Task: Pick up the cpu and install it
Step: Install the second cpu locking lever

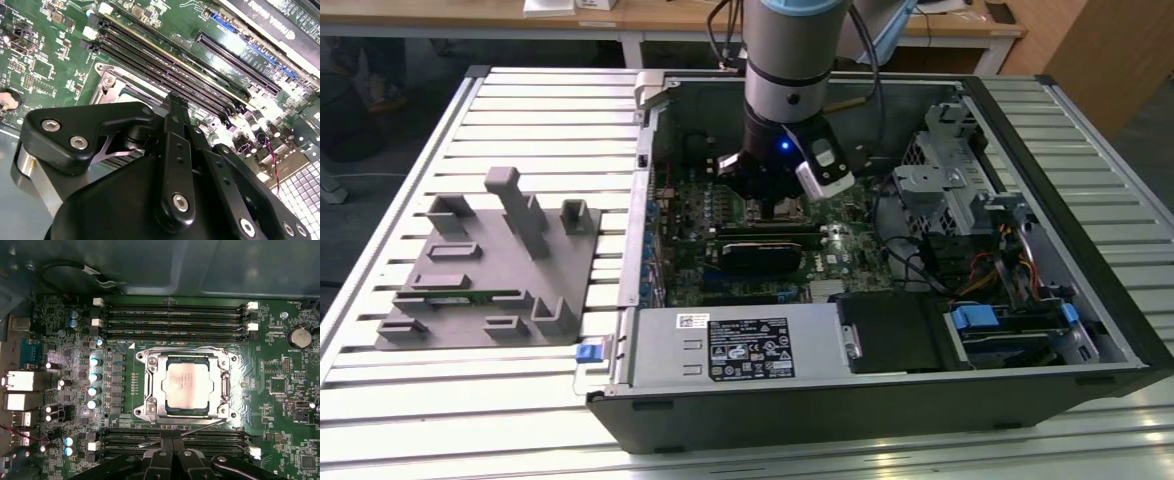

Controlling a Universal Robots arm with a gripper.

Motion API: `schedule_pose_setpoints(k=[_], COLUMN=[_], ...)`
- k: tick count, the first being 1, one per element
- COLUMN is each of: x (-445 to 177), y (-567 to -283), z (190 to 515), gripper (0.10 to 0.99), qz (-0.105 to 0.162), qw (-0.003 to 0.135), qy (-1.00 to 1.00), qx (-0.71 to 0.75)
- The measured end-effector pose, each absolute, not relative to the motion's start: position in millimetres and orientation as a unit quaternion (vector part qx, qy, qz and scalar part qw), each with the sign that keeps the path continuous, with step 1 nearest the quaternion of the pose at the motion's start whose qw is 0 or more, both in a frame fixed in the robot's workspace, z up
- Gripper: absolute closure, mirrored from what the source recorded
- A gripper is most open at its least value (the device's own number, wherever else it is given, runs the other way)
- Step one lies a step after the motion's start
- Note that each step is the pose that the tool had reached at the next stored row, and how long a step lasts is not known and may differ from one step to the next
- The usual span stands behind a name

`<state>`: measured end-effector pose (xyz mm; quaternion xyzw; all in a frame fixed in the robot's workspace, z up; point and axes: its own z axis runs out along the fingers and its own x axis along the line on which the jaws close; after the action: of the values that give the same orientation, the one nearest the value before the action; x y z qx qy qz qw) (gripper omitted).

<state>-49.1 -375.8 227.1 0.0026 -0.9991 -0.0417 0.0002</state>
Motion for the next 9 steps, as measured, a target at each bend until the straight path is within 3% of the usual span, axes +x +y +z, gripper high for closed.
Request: schedule_pose_setpoints(k=[9], x=[-56.8], y=[-379.3], z=[218.9], gripper=[0.98], qz=[-0.054], qw=[0.0], qy=[-0.999], qx=[0.003])
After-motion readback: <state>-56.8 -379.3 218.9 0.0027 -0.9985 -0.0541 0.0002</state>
